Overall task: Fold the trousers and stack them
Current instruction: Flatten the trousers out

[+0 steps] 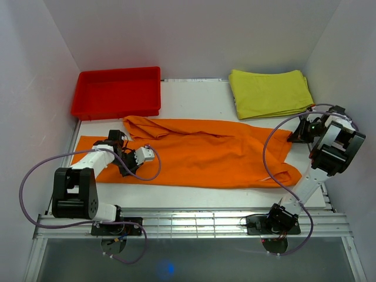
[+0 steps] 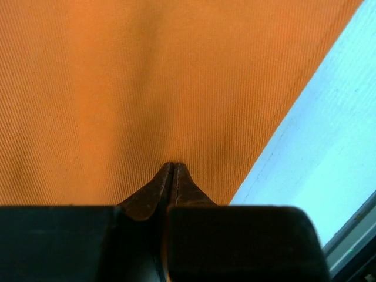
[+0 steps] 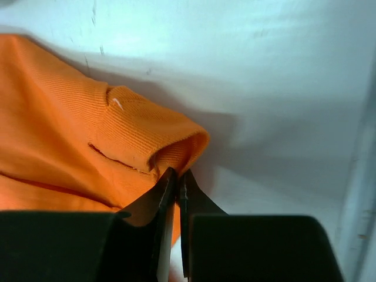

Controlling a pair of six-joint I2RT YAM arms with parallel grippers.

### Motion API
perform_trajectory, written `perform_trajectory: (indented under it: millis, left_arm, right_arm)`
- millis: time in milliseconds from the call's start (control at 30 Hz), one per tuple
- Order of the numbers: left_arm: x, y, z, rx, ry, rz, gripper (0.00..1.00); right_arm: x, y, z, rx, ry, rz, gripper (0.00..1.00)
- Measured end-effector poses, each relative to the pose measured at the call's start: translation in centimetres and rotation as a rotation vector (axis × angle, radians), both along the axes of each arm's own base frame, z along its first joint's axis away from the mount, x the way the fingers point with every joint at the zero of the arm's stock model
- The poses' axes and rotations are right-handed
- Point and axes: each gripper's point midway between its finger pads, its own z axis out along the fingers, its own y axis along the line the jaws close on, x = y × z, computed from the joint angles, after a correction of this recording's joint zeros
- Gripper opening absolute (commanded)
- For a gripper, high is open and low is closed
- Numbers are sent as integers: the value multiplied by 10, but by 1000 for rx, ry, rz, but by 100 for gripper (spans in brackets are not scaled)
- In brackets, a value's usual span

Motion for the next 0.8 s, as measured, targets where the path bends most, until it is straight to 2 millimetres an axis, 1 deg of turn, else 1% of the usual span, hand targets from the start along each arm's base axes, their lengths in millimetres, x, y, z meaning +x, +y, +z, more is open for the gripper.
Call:
perform_trajectory:
  millis: [33, 167, 267, 300, 400, 467, 500, 533, 567, 600, 633, 667, 700, 733, 767, 800]
  left_arm:
    - [-1, 1, 0, 5, -8, -12, 6]
    - [-10, 4, 0, 28, -41, -81, 1]
    - [-19, 7, 0, 45, -46, -124, 0]
    - [-21, 8, 0, 52, -46, -135, 0]
    - [-35, 13, 1, 76, -20, -170, 0]
    - [-48, 15, 1, 78, 23, -197, 0]
    - [-54, 15, 2, 78, 43, -205, 7]
    - [-62, 16, 5, 78, 75, -208, 12]
    - [-65, 16, 8, 75, 86, -203, 18]
    - [-63, 15, 14, 70, 87, -192, 32]
    - [-58, 14, 21, 62, 82, -174, 41]
    - [-43, 10, 35, 45, 48, -150, 48]
    - [-30, 7, 45, 34, 20, -125, 61]
    - [-7, 2, 62, 11, -26, -75, 61]
    - [11, -2, 76, -11, -54, -32, 62]
    - [35, -6, 92, -34, -96, 10, 62]
  right_arm:
    - [8, -6, 7, -25, -21, 6, 8]
    - [39, -25, 42, -120, -126, 55, 8]
    - [56, -37, 67, -189, -211, 107, 8]
    - [60, -39, 72, -210, -233, 125, 8]
    - [61, -41, 74, -249, -261, 182, 8]
    - [61, -42, 71, -282, -273, 232, 8]
    - [61, -41, 70, -294, -278, 251, 8]
    - [61, -39, 68, -317, -281, 281, 11]
    - [61, -37, 65, -334, -280, 305, 23]
    - [60, -36, 62, -359, -273, 335, 35]
    - [59, -33, 60, -376, -267, 360, 49]
    - [58, -30, 59, -395, -264, 387, 76]
    - [57, -27, 58, -413, -263, 413, 87]
    - [53, -23, 59, -427, -255, 435, 93]
    - [51, -20, 61, -439, -254, 451, 94]
    - [48, -16, 66, -459, -256, 469, 94]
